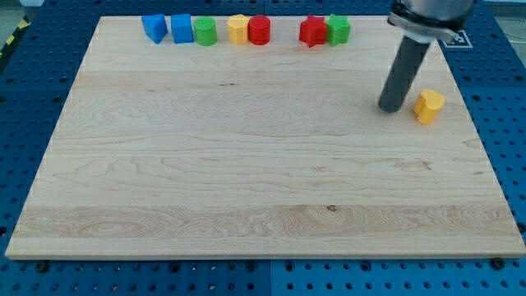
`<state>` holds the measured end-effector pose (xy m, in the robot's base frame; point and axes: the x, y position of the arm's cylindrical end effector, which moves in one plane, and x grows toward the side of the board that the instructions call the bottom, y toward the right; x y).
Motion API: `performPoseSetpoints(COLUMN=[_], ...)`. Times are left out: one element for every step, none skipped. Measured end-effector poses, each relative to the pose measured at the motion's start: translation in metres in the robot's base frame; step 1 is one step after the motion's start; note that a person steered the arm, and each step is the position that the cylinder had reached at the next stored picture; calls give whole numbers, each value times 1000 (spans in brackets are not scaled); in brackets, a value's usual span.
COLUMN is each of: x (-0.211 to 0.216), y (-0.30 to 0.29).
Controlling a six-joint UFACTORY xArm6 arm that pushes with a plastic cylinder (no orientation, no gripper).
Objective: Push the green star into the yellow heart
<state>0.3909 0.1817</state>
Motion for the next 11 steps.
performPoseSetpoints(x=[-35,-63,-110,-159,-194,-199,-159,-101,-64,-88,-119], y=[53,117,99,46,-6,-61,-78,-41,-13,-18,-29])
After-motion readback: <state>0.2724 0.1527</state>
